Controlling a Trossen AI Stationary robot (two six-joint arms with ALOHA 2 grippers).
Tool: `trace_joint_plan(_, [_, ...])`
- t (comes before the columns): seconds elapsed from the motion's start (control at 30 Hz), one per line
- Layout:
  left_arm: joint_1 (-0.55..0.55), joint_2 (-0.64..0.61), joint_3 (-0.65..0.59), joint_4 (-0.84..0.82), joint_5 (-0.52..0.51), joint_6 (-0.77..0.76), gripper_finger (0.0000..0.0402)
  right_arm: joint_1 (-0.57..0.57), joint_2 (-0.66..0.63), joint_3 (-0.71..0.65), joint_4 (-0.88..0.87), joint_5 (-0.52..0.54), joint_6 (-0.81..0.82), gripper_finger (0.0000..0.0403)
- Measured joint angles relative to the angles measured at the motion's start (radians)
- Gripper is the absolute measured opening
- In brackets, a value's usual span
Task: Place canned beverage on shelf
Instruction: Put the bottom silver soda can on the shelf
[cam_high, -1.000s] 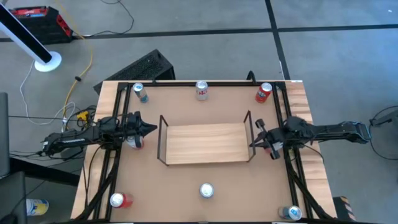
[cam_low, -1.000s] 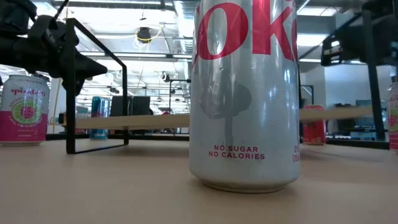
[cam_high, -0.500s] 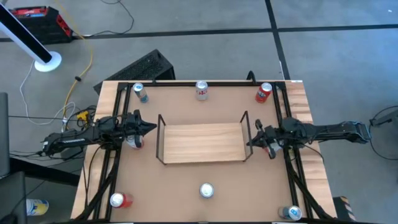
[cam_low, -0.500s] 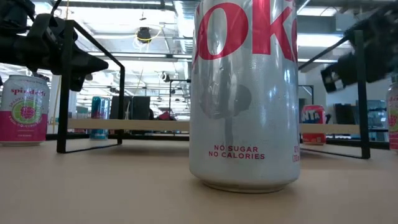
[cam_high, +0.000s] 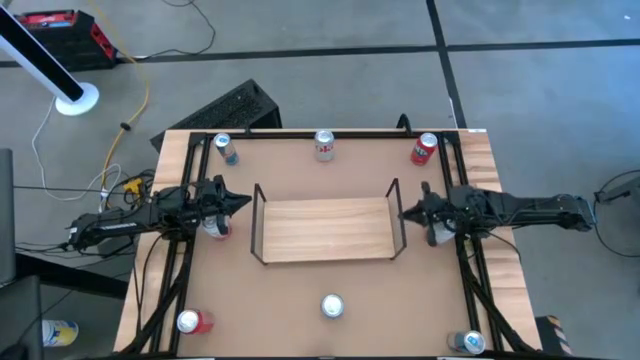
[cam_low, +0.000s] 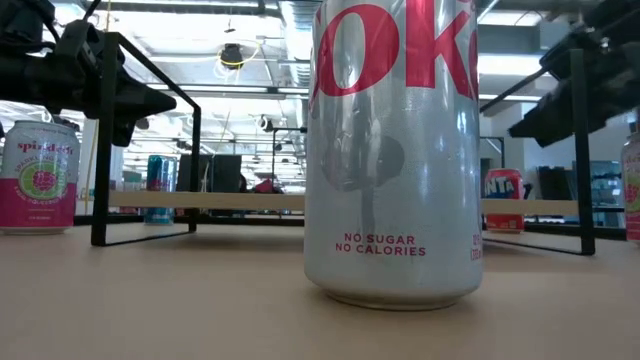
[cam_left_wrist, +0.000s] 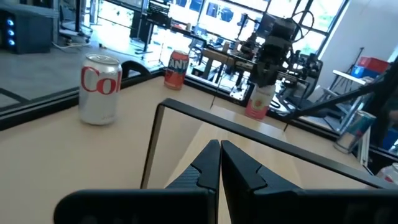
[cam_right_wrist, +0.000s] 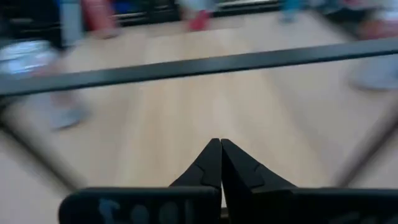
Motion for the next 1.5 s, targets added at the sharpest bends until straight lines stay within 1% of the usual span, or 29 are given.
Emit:
trace_joint_plan(0.13, [0.0,0.0,0.0,0.001,0.011,-0.008,0.0,0.0,0.001,0.077,-0.083,0.198,-0.001,0.0022])
trace_joint_plan(0.27, [0.0,0.0,0.0,0.001,0.034,-0.019,0.0,0.0,0.001,0.151,-0.106,0.447,-0.039,0.0023])
trace_joint_plan(0.37, [0.0,0.0,0.0,0.001,0.051,-0.019,0.0,0.0,0.0,0.223,-0.094,0.553,-0.098,0.0022])
trace_joint_plan(0.43, [0.0,0.0,0.0,0.0,0.056,-0.019,0.0,0.002,0.0,0.267,-0.067,0.568,-0.114,0.0022])
trace_joint_plan(0.47, [0.0,0.0,0.0,0.0,0.061,-0.019,0.0,0.004,0.0,0.286,-0.045,0.561,-0.115,0.0022])
trace_joint_plan(0.53, [0.0,0.0,0.0,-0.003,0.063,-0.019,0.0,0.019,0.001,0.313,0.023,0.51,-0.117,0.0022])
trace_joint_plan(0.6, [0.0,0.0,0.0,-0.003,0.068,-0.023,0.0,0.041,0.001,0.319,0.109,0.423,-0.139,0.0021])
trace_joint_plan(0.77, [0.0,0.0,0.0,-0.006,0.081,-0.026,0.0,0.13,0.042,0.315,0.299,0.151,-0.165,0.0021])
trace_joint_plan(0.87, [0.0,0.0,0.02,-0.046,0.08,-0.026,0.0,0.2,0.097,0.315,0.387,0.059,-0.212,0.0021])
trace_joint_plan(1.0, [0.0,0.001,0.112,-0.152,0.053,-0.005,0.0,0.288,0.171,0.315,0.473,0.043,-0.315,0.0021])
trace_joint_plan(1.1, [0.0,0.005,0.22,-0.264,-0.012,0.017,0.0,0.337,0.216,0.315,0.487,0.044,-0.359,0.0024])
trace_joint_plan(1.2, [0.0,0.037,0.335,-0.371,-0.072,0.029,0.0,0.374,0.256,0.315,0.477,0.054,-0.368,0.0027])
trace_joint_plan(1.3, [0.0,0.107,0.434,-0.446,-0.086,0.029,0.0,0.4,0.297,0.315,0.473,0.06,-0.373,0.0027])
trace_joint_plan(1.37, [0.0,0.171,0.49,-0.463,-0.085,0.028,0.0,0.416,0.325,0.315,0.472,0.06,-0.393,0.0025])
trace_joint_plan(1.5, [-0.001,0.356,0.587,-0.498,-0.043,0.027,0.0,0.456,0.366,0.314,0.468,0.06,-0.507,0.0024])
